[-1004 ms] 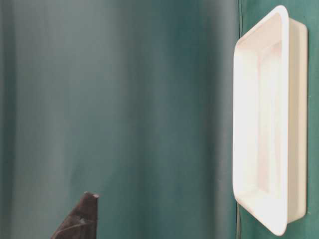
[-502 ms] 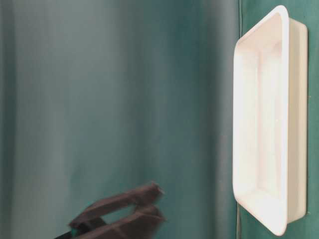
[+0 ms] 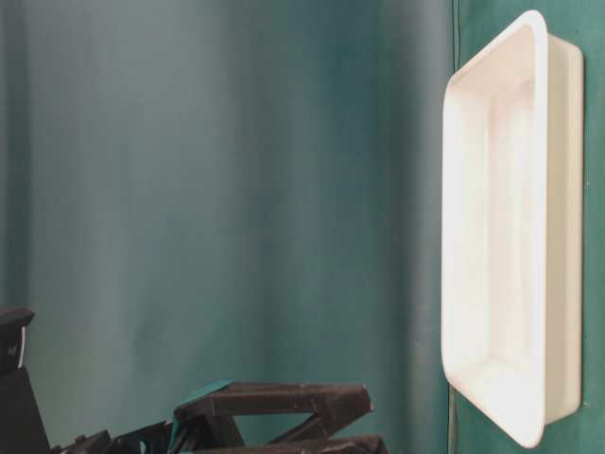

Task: Pick up the tape from a random location and place it into the white case.
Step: 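Move the left gripper over the blue tape roll and lower it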

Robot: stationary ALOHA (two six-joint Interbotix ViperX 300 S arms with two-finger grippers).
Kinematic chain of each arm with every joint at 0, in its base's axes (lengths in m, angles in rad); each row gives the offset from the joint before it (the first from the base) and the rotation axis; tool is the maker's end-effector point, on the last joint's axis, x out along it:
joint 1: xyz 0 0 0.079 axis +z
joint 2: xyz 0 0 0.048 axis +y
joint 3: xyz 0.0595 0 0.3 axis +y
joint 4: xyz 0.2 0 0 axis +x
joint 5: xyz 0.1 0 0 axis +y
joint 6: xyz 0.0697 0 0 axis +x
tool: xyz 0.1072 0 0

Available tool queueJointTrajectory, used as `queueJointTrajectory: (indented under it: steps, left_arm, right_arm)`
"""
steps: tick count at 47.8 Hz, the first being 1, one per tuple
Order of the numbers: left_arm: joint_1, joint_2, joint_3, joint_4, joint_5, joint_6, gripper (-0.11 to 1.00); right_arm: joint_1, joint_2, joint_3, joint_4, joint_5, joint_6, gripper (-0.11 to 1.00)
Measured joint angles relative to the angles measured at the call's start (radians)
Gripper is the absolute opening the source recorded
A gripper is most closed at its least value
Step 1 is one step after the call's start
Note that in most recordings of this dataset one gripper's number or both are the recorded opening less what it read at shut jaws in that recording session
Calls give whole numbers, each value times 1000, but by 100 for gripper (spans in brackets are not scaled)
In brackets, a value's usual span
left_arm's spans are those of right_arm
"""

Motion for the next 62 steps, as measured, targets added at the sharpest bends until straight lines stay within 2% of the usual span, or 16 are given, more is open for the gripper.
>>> queueJointTrajectory:
  steps: [62]
  left_arm:
    - [5,9,14,3,-3,-2,99]
  right_arm:
    - [0,23,-11,0,11,0,92]
